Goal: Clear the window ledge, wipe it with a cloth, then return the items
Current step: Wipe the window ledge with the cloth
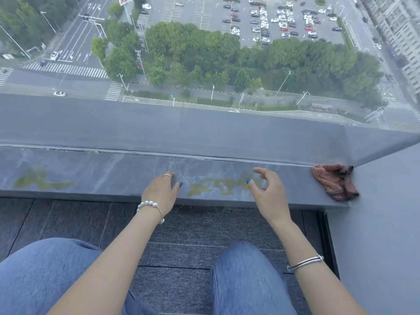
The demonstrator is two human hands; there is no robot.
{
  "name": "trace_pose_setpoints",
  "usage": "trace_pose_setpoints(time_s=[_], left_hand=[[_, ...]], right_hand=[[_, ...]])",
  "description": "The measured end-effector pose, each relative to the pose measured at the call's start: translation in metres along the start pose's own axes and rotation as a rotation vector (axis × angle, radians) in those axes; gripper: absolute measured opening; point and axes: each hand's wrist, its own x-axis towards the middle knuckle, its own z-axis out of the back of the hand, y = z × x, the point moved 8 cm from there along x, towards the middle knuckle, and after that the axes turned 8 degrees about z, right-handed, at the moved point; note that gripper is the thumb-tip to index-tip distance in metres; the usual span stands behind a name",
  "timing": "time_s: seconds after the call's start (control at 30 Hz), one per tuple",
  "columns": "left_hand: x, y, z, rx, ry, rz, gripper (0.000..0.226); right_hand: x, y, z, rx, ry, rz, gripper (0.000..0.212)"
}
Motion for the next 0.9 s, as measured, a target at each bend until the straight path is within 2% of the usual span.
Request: trace_pose_setpoints(time_s=[0.27,0.43,0.73,0.9], left_hand=[[0.007,-0.005,0.000,0.064,-0.058,-0.022,0.045],[0.005,-0.005,0.000,0.110,-0.093,0.002,0.042],[-0.015,0.000,0.000,0.145,-0.123,0.033,0.039],[-0.031,0.008,-0.002,0.151,-0.119,0.035,0.039]], right_hand=[[0.004,-0.062,0.063,-0.232,-0.222,-0.101,0.042],[0.015,-0.107,0.116,-0.357,-0.348,-0.179,0.041],[0.019,-0.126,0.121,-0.531,-0.255,-0.248,0.045],[0.007,-0.124,0.125,-0.602,-0.262,-0.263,0.044]])
